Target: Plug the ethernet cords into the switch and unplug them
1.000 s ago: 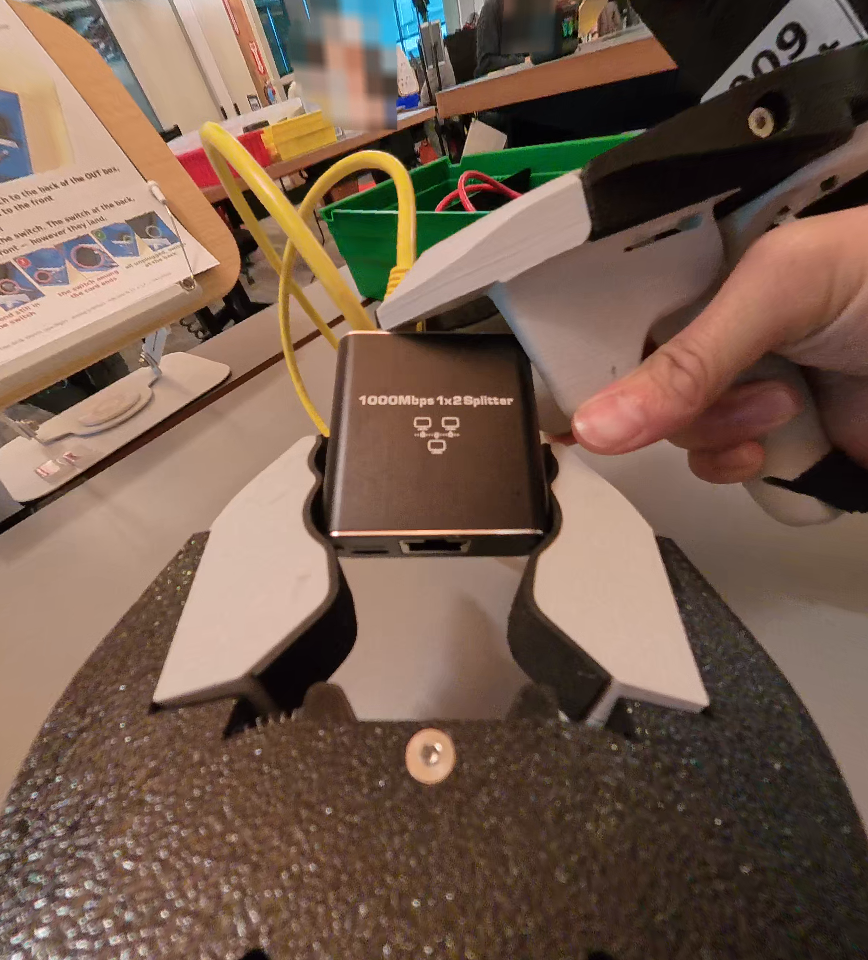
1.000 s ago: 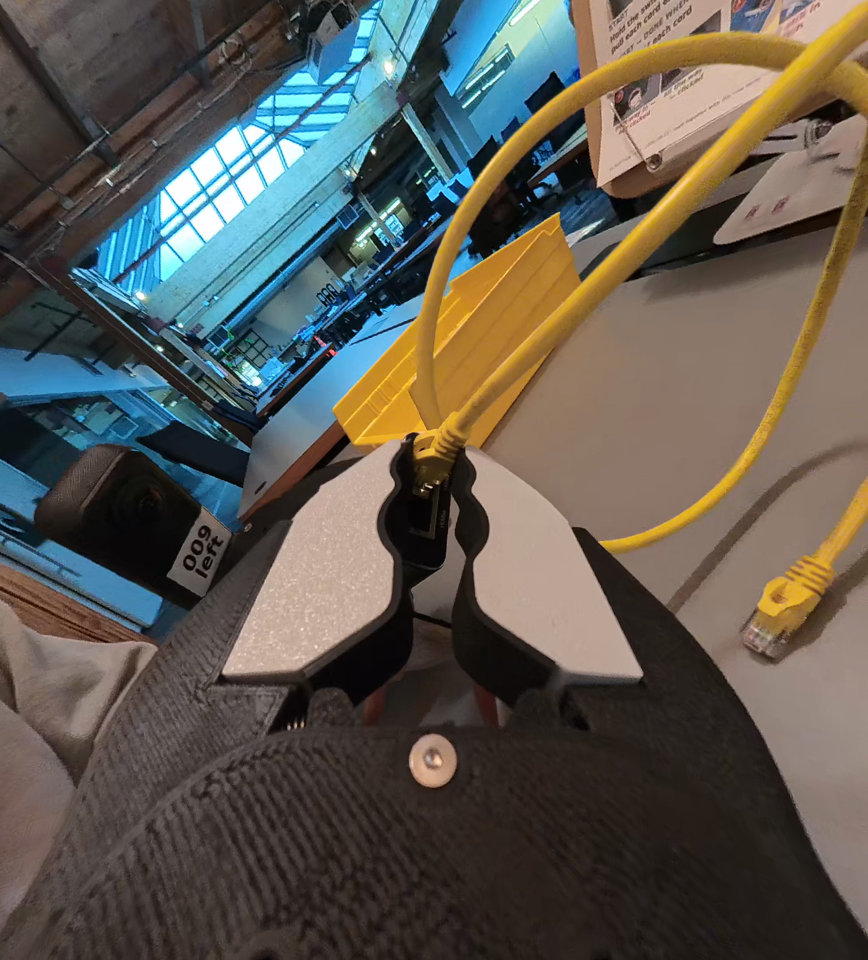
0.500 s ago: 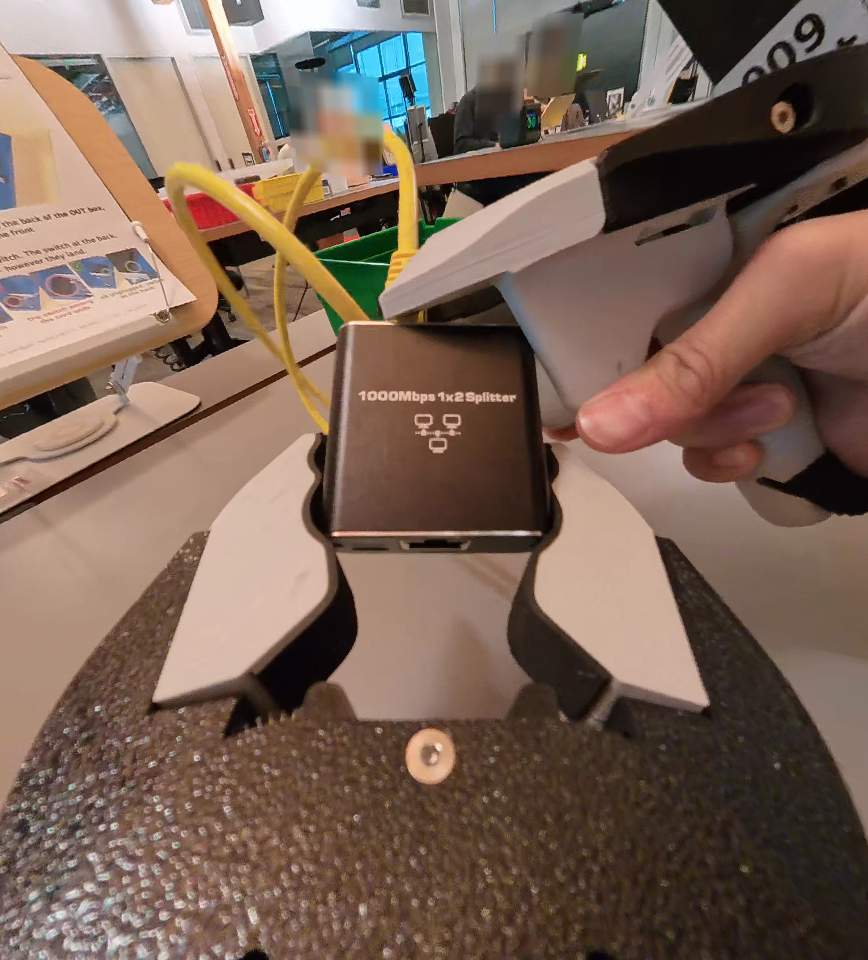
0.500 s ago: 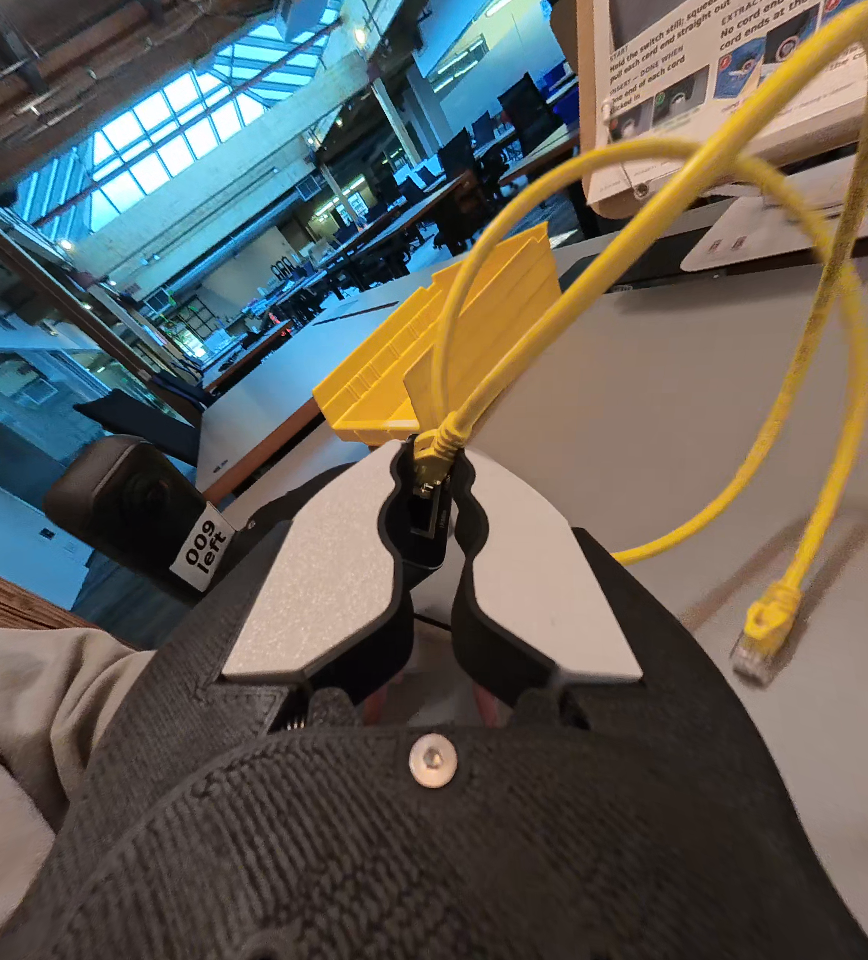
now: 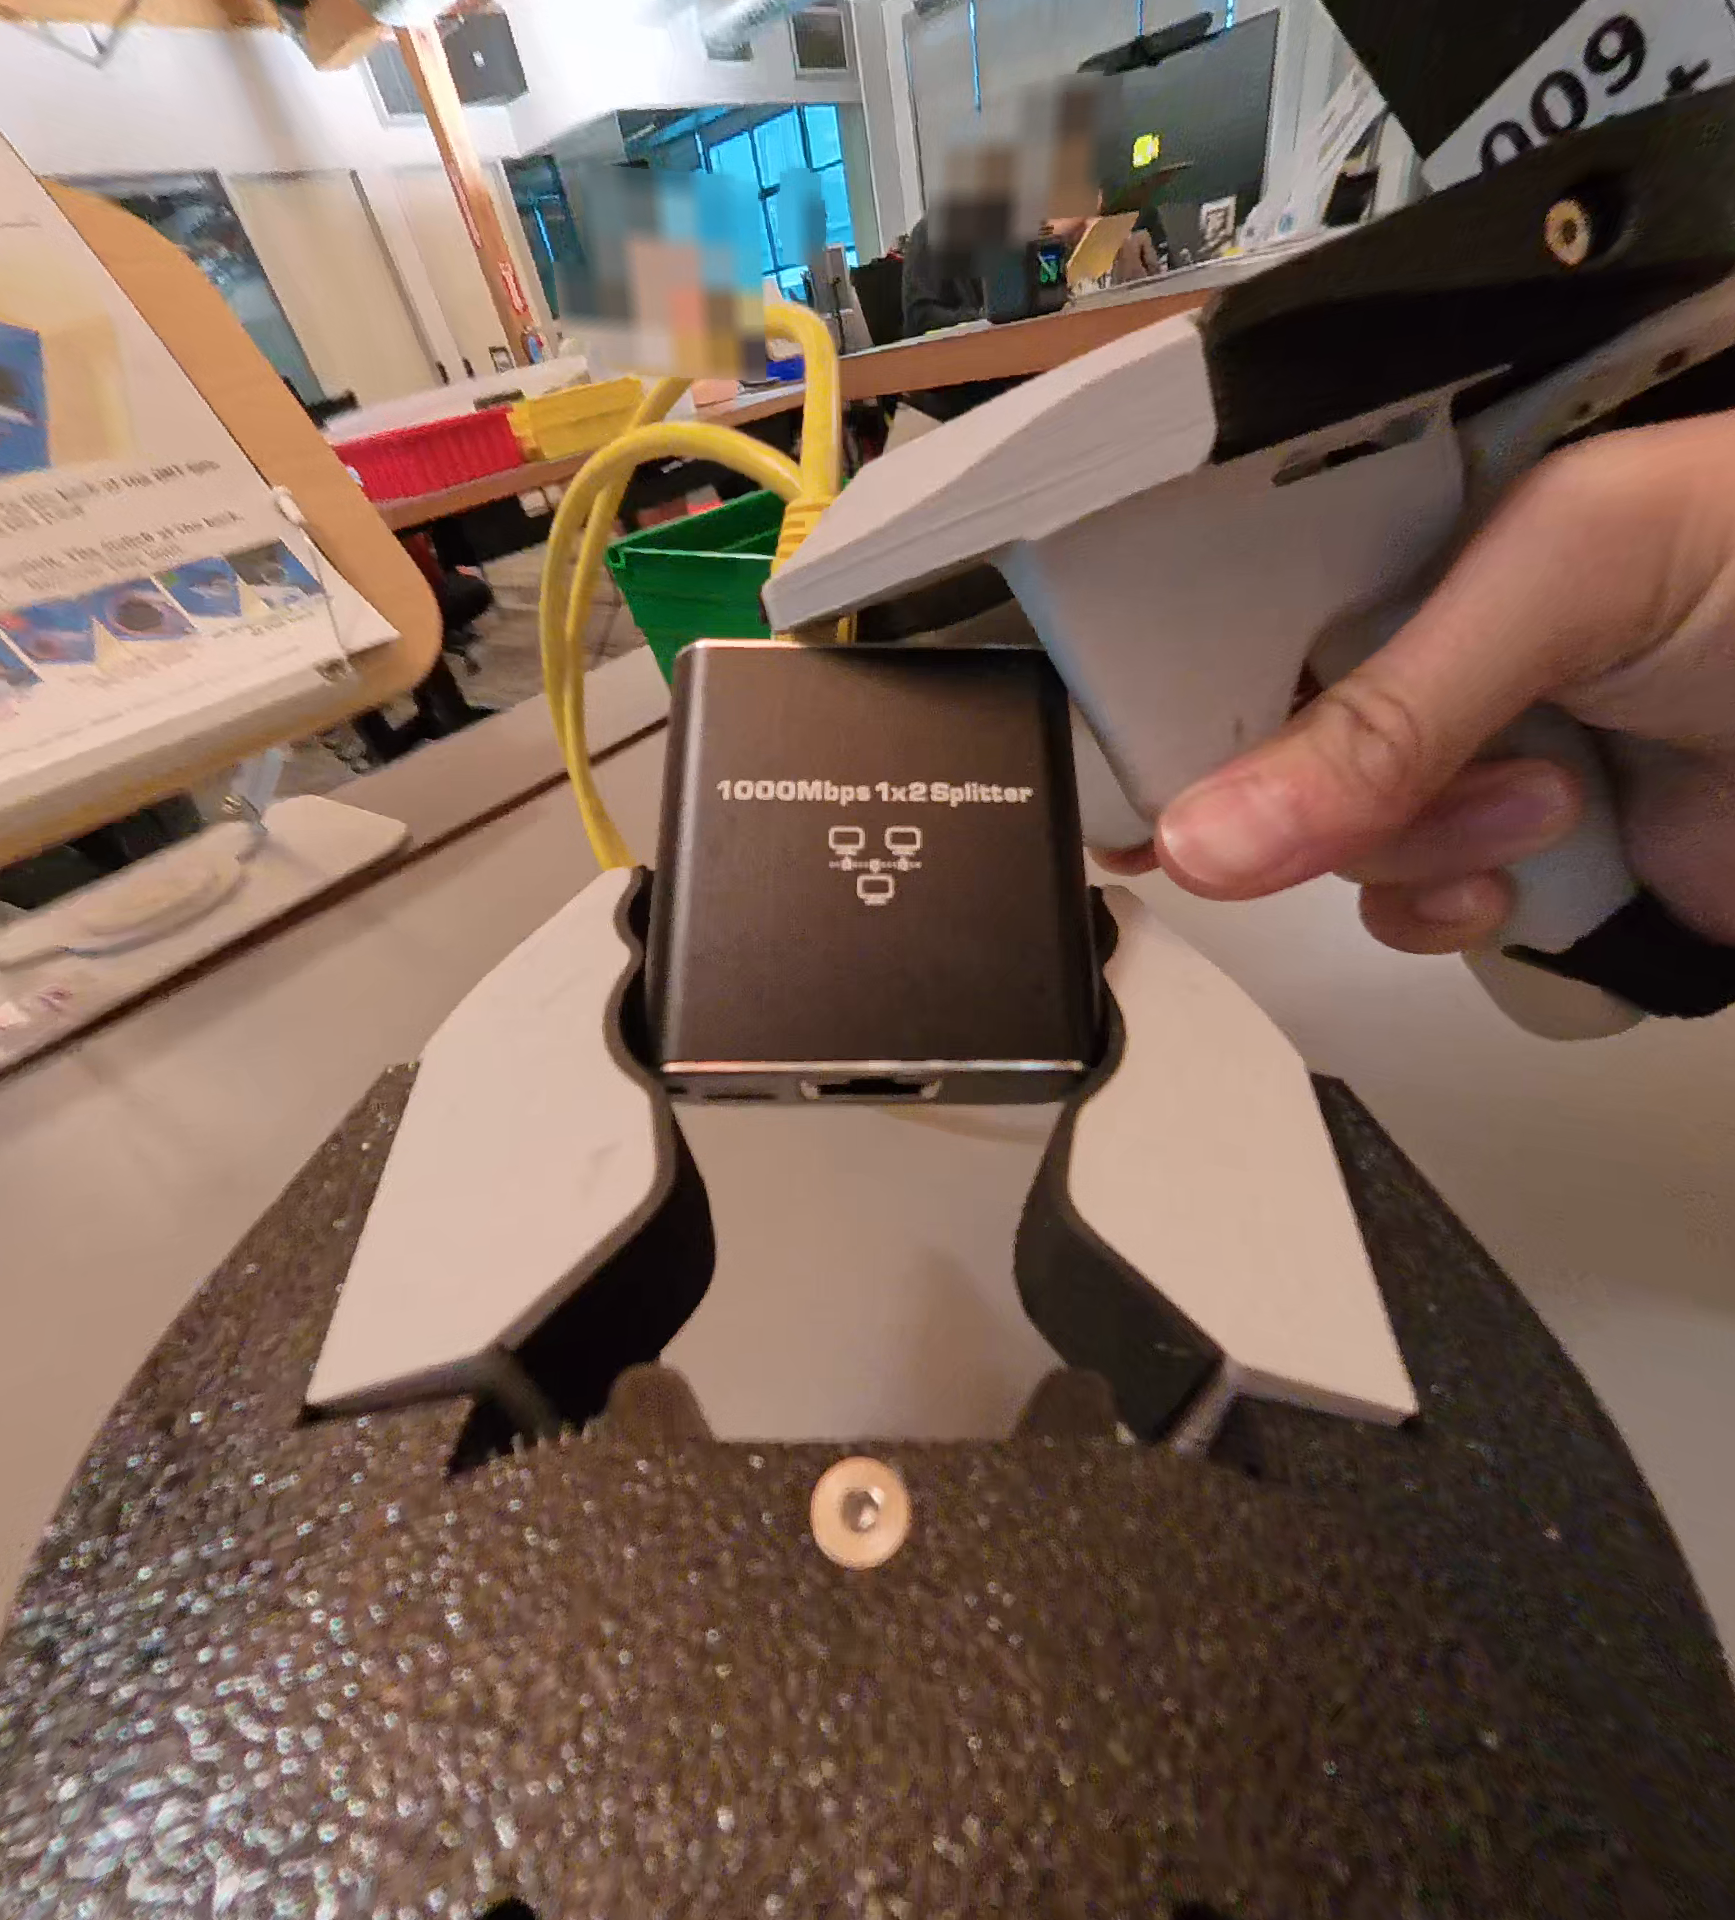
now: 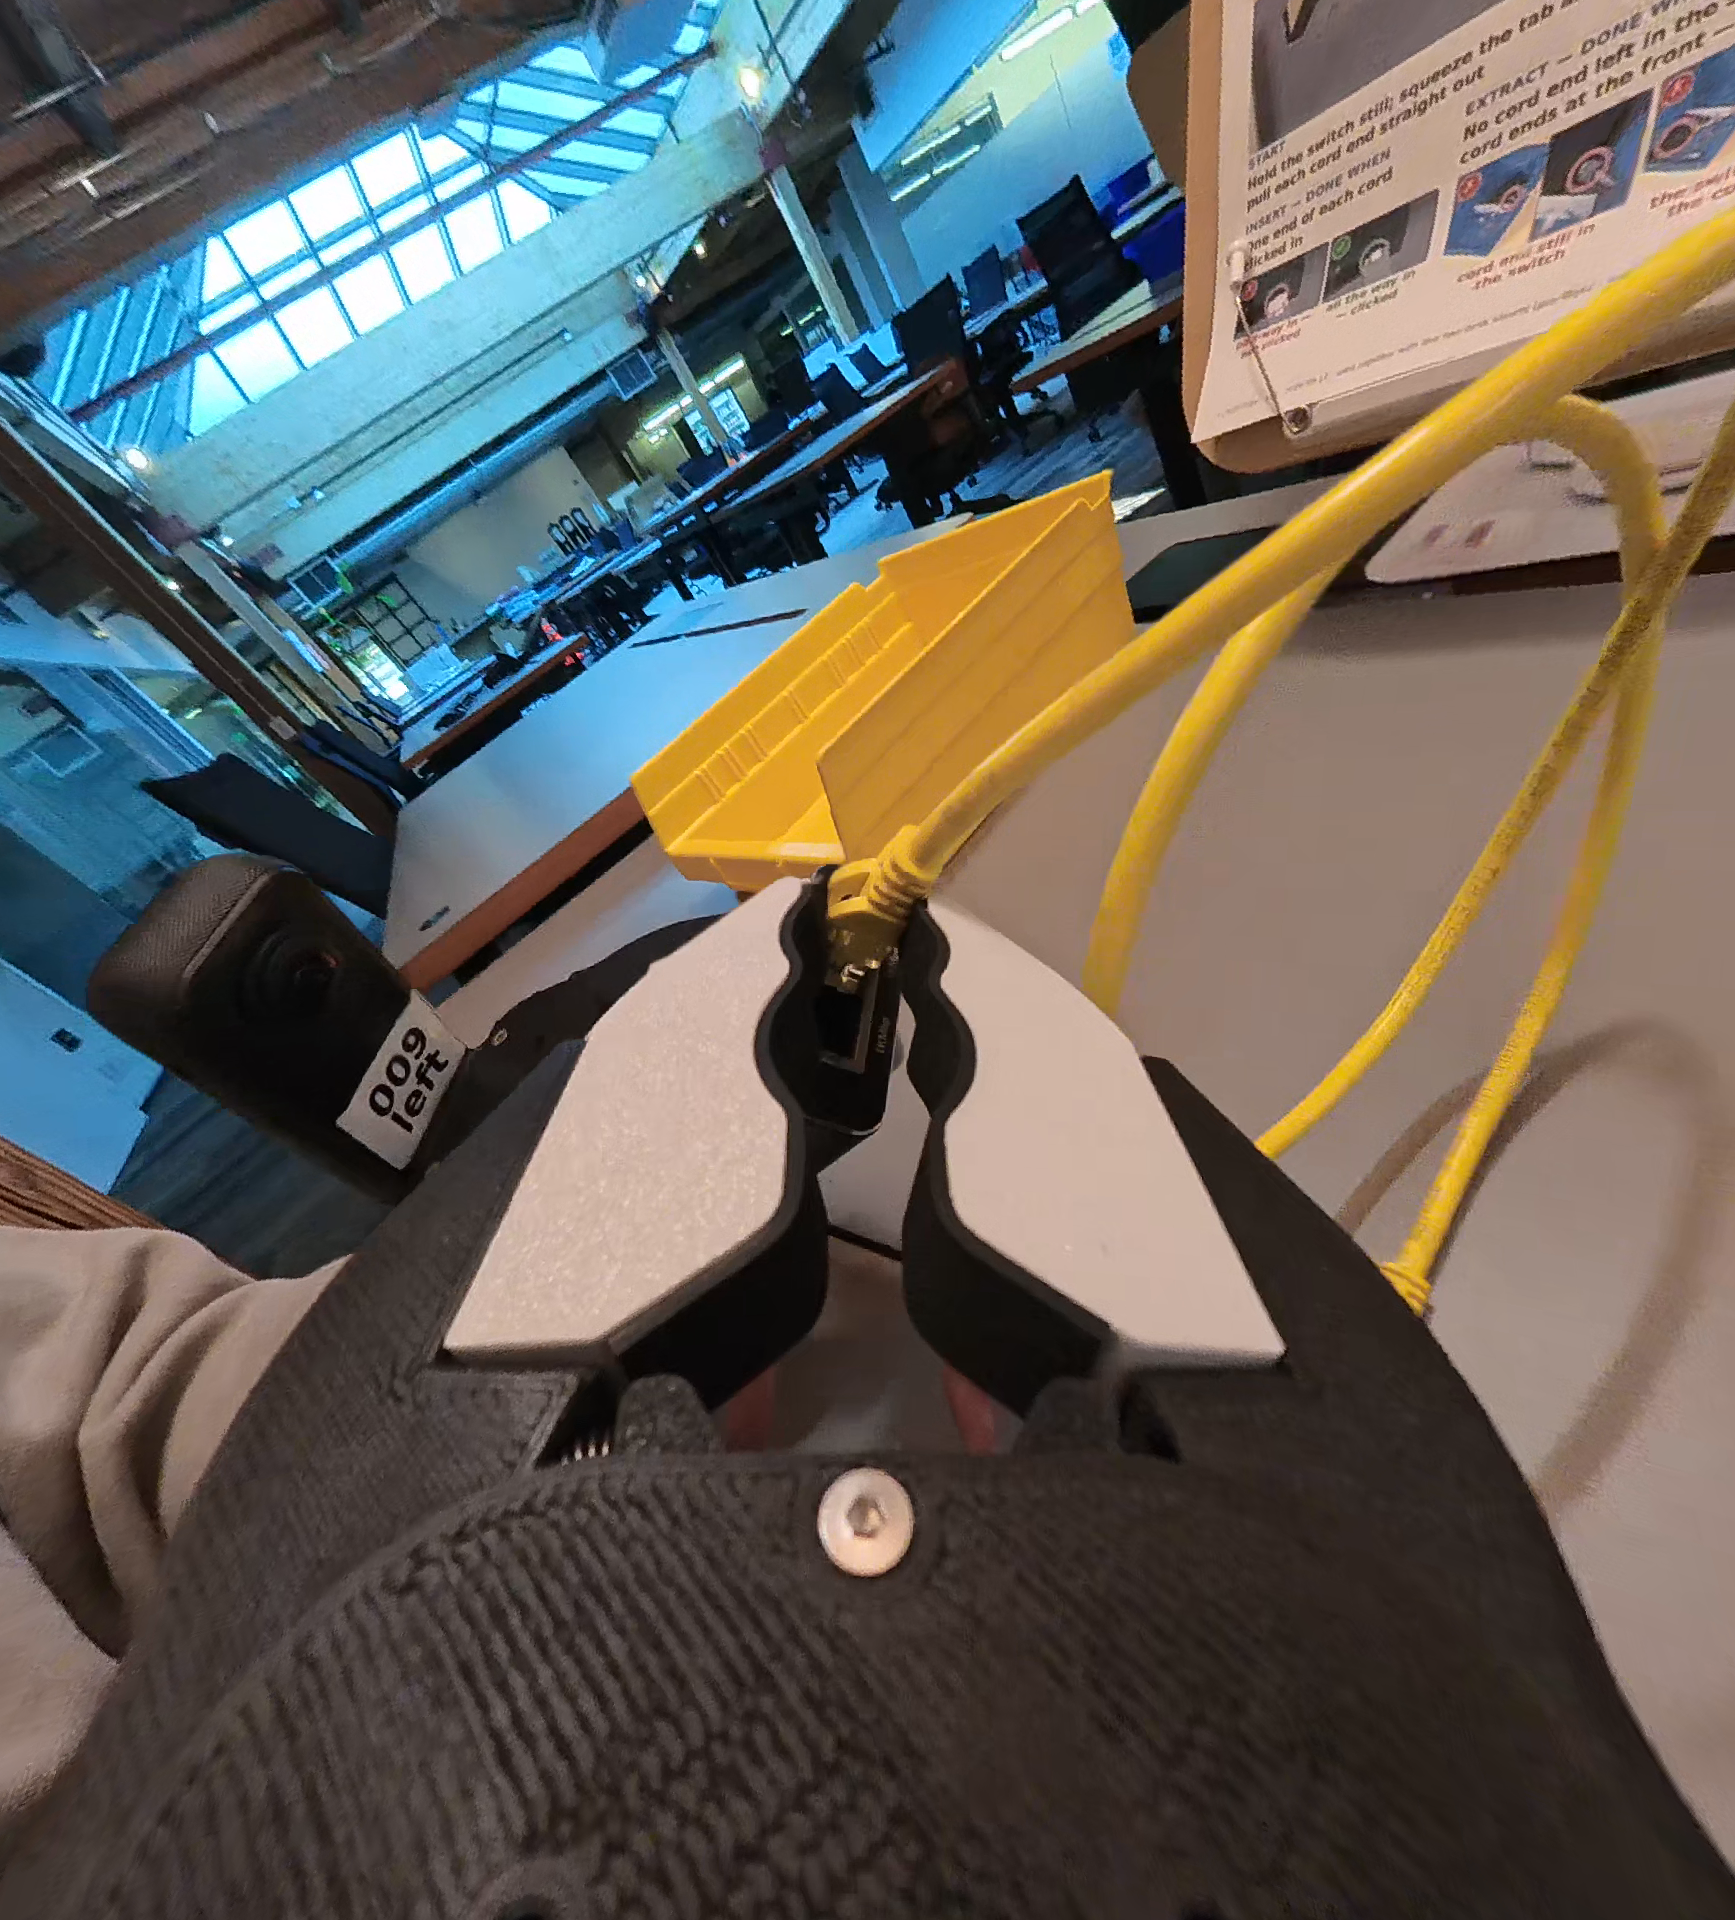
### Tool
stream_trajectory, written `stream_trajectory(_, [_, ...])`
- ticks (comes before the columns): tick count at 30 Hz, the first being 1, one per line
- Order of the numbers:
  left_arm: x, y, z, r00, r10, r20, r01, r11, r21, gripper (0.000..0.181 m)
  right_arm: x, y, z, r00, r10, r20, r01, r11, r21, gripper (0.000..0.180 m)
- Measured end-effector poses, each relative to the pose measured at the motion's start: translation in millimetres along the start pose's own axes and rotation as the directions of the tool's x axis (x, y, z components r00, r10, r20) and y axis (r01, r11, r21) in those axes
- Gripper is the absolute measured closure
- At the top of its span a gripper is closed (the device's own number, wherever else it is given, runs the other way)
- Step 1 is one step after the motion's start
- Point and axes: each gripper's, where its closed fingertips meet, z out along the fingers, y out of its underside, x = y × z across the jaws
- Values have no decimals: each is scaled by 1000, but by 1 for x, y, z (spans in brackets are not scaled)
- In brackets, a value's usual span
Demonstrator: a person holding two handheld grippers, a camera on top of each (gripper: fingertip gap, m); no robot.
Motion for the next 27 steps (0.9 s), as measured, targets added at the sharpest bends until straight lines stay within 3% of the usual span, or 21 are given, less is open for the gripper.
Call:
stream_trajectory(5, [6, 0, 1, 991, -122, -62, 124, 992, 24, 107, 0, 1, -1, 1000, -18, -16, 17, 1000, -23, 164])
stream_trajectory(8, [6, -1, 1, 993, -103, -56, 105, 994, 29, 106, -1, 1, -2, 999, -42, -20, 41, 999, -31, 163])
stream_trajectory(11, [-4, -3, -3, 993, 104, 58, -104, 995, 4, 106, -6, 0, -2, 1000, -24, 14, 25, 1000, -7, 163])
stream_trajectory(13, [-3, -4, -4, 992, 113, 57, -113, 994, 7, 106, -7, -1, -3, 1000, -10, 20, 10, 1000, 12, 163])
stream_trajectory(19, [2, -3, -2, 997, 78, 25, -78, 997, 11, 106, -6, 1, -6, 998, -66, -22, 65, 997, -29, 163])
stream_trajectory(27, [10, -1, 1, 995, -76, -61, 78, 996, 34, 106, -3, 2, -6, 993, -101, -57, 97, 993, -71, 162])
